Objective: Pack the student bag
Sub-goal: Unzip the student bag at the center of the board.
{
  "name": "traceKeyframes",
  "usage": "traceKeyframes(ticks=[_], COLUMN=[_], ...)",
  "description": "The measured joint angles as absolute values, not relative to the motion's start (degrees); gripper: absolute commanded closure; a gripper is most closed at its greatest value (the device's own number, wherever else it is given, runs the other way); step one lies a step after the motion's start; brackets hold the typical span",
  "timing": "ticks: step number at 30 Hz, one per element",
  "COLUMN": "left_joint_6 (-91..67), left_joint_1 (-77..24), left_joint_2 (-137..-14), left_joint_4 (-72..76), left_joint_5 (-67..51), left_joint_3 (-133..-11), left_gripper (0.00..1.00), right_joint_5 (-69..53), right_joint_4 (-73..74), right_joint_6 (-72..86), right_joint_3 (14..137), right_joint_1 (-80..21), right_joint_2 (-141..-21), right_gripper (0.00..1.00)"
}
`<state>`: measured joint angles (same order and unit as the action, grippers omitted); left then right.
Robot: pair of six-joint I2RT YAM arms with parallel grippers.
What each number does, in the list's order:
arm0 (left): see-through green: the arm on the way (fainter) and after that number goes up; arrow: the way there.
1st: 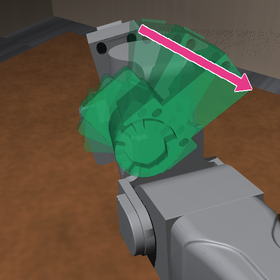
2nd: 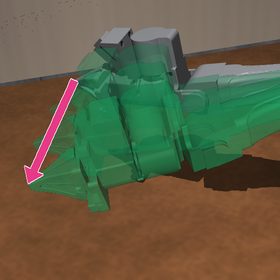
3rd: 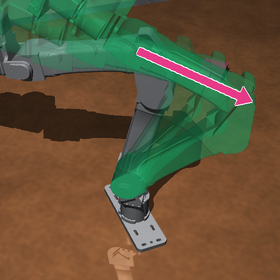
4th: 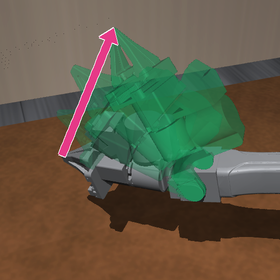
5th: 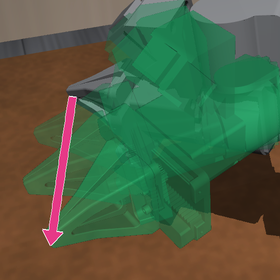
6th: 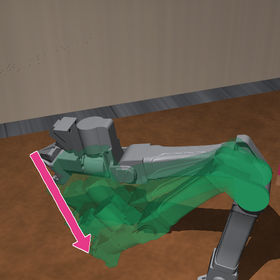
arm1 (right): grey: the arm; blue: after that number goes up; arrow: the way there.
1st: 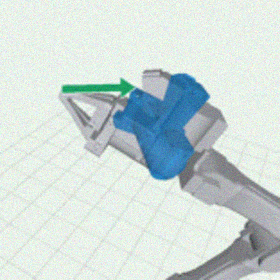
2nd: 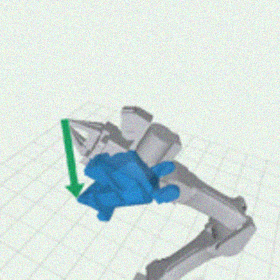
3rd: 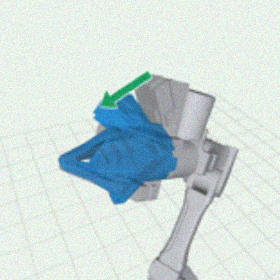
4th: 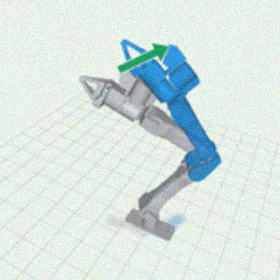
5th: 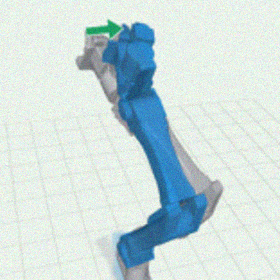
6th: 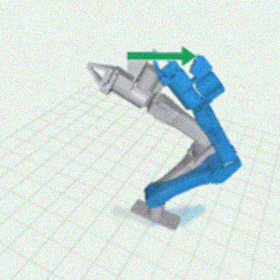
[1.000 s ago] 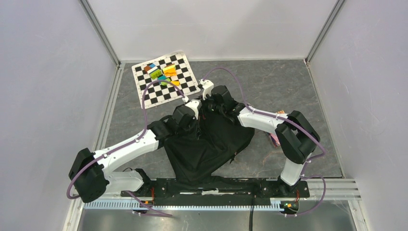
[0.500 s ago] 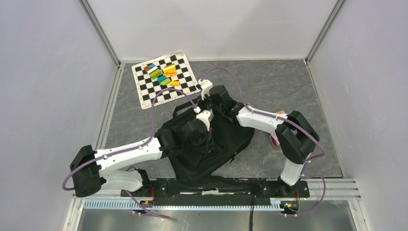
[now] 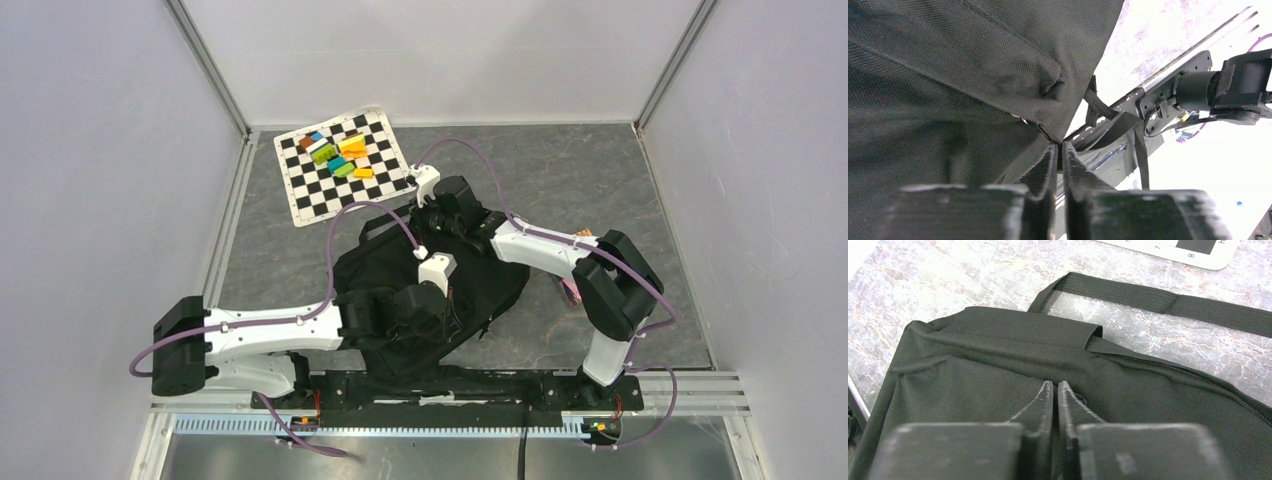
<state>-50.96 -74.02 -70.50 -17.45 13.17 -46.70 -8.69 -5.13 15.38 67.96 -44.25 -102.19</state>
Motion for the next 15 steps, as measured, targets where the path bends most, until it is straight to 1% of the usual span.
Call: traceKeyframes(ticks=[1, 2, 3, 4, 5, 7, 8, 9, 11, 15], left_joint_6=[-51.09, -51.16, -51.09, -50.68, -50.68, -50.15, -49.91, -49.84, -49.58, -49.47], left_joint_1=[-74.15, -74.32, -74.50, -74.72, -74.87, -74.89, -74.52, -73.91, -71.44, -63.99], left_joint_2=[-70.30, -69.91, -69.36, -68.77, -68.05, -66.37, -65.54, -64.71, -63.22, -60.51], left_joint_4=[-17.63, -18.09, -18.94, -19.90, -21.54, -25.23, -26.79, -28.45, -31.09, -34.35], left_joint_5=[13.63, 14.20, 14.83, 15.29, 16.19, 18.15, 18.81, 19.33, 19.27, 18.31], left_joint_3=[-46.70, -46.72, -46.89, -47.16, -47.77, -49.63, -50.61, -51.68, -53.47, -54.00], left_gripper=[0.50, 0.30, 0.18, 0.08, 0.01, 0.00, 0.00, 0.00, 0.00, 0.00], right_joint_5=[-8.71, -8.64, -8.25, -7.84, -7.27, -6.90, -6.76, -6.74, -6.85, -6.83], right_joint_4=[-4.75, -4.19, -3.57, -3.05, -2.17, -0.67, -0.03, 0.69, 2.20, 4.03], right_joint_6=[15.09, 14.57, 13.52, 13.08, 11.94, 10.85, 10.09, 9.54, 8.47, 7.16], right_joint_3=[68.20, 68.53, 68.95, 69.25, 69.32, 69.17, 68.58, 67.75, 65.43, 60.73], right_joint_1=[-44.25, -44.27, -44.27, -44.23, -44.18, -44.14, -44.12, -44.10, -44.10, -44.86], right_joint_2=[-102.19, -102.19, -102.17, -102.02, -101.54, -99.98, -98.45, -96.55, -91.72, -83.24], right_gripper=[0.65, 0.55, 0.45, 0.38, 0.32, 0.27, 0.15, 0.09, 0.05, 0.05])
